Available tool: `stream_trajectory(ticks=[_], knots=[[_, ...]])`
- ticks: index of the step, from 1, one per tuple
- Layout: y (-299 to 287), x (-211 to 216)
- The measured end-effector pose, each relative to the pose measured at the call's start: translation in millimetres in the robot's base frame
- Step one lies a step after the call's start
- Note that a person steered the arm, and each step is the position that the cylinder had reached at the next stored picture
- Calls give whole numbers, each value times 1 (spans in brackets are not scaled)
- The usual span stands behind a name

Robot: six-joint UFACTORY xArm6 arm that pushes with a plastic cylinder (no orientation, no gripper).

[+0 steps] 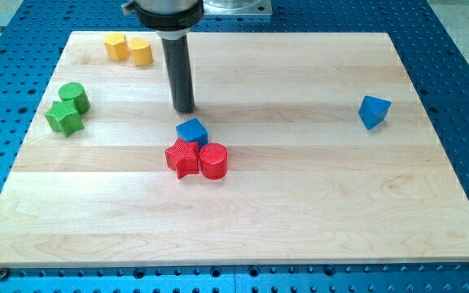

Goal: Push the cube into the red blocks

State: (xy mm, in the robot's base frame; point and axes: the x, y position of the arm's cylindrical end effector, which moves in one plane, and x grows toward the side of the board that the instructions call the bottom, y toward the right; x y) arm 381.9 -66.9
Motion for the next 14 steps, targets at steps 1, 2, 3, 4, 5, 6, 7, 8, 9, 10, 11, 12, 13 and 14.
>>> stream_trajectory(ticks=[1,2,3,4,5,6,7,8,9,10,11,12,13,14], knots=[[24,8],[45,12],[58,17],[63,25],[63,38],[63,48],[64,56],[71,49],[54,5],[21,-12],[5,-12],[-12,-6],[-13,10],[-13,29]])
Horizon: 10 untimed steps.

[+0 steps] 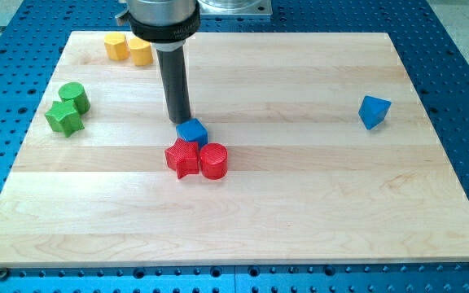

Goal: Push the cube into the red blocks

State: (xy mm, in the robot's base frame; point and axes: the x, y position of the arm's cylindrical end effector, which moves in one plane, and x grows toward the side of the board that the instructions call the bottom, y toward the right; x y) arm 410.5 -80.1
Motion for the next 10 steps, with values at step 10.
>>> stream_trajectory(ticks=[10], knots=[[45,-36]])
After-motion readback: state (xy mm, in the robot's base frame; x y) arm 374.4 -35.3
